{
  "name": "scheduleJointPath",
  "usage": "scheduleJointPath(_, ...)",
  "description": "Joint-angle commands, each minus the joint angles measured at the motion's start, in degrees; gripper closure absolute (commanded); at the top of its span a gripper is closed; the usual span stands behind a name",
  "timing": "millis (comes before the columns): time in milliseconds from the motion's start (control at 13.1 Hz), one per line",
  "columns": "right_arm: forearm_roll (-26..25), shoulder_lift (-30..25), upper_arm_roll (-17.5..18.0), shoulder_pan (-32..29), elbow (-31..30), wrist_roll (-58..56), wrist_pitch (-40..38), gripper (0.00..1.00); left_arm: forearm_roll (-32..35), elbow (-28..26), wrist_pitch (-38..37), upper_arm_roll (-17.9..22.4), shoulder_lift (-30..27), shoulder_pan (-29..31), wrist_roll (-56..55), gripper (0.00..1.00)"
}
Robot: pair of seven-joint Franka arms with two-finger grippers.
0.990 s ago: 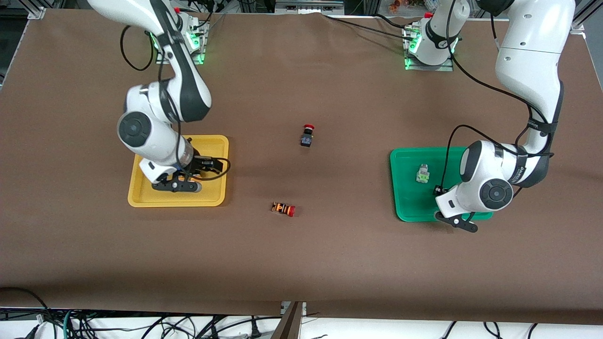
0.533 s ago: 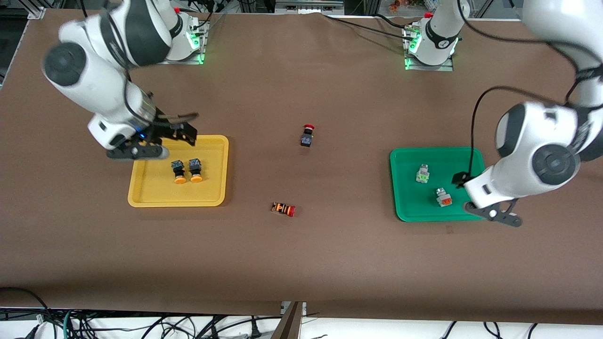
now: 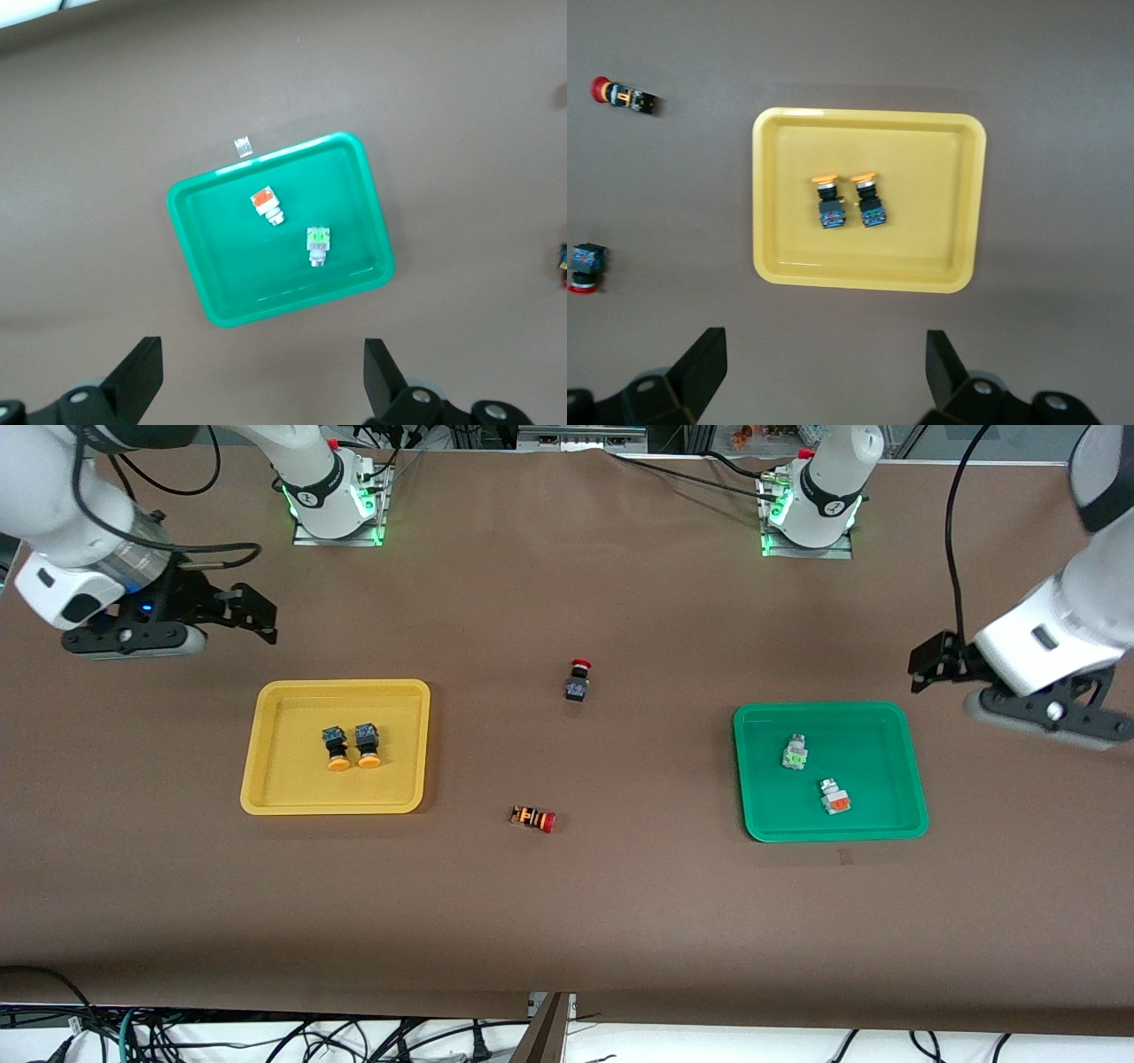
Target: Place green and yellow buttons in trays
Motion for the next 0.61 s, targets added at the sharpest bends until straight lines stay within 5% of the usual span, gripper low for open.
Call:
scheduleJointPath(0,-0.9,-0.5,10.2,-10.4,-0.5,-1.5,-0.1,0.01,-1.9,-21.9,11.3,2.1,-14.3,0.7,-1.2,0.0)
scheduleJointPath(533,-1.0,1.2,10.9,-11.4,4.7,-1.0,-0.6,0.01,-1.9,-18.6,5.8,1.6,-11.7,0.7,-2.1,0.0)
